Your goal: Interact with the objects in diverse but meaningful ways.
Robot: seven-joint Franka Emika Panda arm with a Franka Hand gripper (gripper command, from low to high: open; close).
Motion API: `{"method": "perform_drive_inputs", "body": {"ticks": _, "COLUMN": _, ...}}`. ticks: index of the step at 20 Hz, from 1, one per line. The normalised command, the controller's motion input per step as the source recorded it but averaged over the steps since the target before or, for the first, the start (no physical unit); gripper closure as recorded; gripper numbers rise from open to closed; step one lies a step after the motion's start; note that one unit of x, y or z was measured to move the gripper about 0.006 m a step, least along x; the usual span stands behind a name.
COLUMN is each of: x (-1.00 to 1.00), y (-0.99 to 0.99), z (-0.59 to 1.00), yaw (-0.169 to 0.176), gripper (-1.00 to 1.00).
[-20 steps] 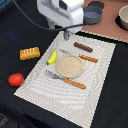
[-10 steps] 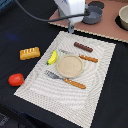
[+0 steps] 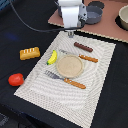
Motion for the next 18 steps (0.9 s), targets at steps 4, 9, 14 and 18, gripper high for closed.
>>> {"method": "perform_drive_inputs", "body": {"ticks": 4, "x": 0.67, "y": 0.44, "z": 0.01, "yaw": -0.085, "gripper": -1.0}}
{"method": "perform_drive_inputs", "body": {"ticks": 9, "x": 0.61, "y": 0.41, "z": -0.03, "yaw": -0.087, "gripper": -1.0}}
{"method": "perform_drive_inputs", "body": {"ticks": 14, "x": 0.53, "y": 0.32, "z": -0.13, "yaw": -0.093, "gripper": -1.0}}
{"method": "perform_drive_inputs", "body": {"ticks": 18, "x": 0.31, "y": 0.19, "z": -0.27, "yaw": -0.066, "gripper": -1.0}}
